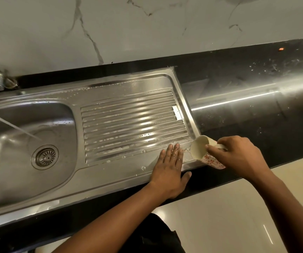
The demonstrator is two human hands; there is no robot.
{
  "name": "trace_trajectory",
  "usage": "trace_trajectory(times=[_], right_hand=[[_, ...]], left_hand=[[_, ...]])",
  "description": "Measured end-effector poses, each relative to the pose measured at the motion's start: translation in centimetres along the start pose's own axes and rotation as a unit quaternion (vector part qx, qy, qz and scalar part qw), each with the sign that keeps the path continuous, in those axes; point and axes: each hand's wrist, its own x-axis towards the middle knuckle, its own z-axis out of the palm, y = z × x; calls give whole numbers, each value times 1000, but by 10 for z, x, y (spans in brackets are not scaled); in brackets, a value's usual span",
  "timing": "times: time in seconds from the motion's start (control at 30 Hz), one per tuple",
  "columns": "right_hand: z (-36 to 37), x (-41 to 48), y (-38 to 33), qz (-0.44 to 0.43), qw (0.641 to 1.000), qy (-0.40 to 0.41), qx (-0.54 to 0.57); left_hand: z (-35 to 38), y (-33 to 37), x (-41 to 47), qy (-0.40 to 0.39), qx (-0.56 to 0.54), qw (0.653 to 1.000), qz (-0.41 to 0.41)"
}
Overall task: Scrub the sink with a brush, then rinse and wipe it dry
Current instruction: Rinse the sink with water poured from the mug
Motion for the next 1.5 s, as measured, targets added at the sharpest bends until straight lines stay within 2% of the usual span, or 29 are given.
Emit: trace_trajectory(times=[0.07,0.17,0.5,0.6,0.7,0.83,0.93,1.03,1.13,1.2,1.33,1.5], right_hand=[[-3,3,9,20,999,-1,38],[-7,11,14,35,998,5,56],[-7,56,-23,-10,996,51,-74],[-7,57,-27,-25,995,34,-88],[-8,49,-23,-45,998,-16,-42],[-18,43,-12,-40,997,-70,5],[-24,48,-11,-35,998,-51,-10],[-19,60,-26,-40,998,0,-56],[-6,68,-54,-70,990,45,-114],[4,69,-75,-119,979,61,-155],[23,56,-110,-231,951,53,-197],[41,42,-132,-286,923,59,-251]], left_hand=[[-1,5,4,-4,-5,1000,2],[1,13,23,0,-7,999,48],[-23,11,67,27,51,998,38],[-29,5,66,39,44,998,14],[-26,-4,57,62,3,998,-31],[-19,-11,36,49,-7,996,-69],[-20,-6,33,46,-16,996,-78],[-27,-2,45,51,1,998,-39],[-32,-15,54,46,23,998,-32],[-28,-28,50,53,43,997,-35],[-20,-54,24,86,10,994,-64],[-16,-92,-14,111,10,985,-132]])
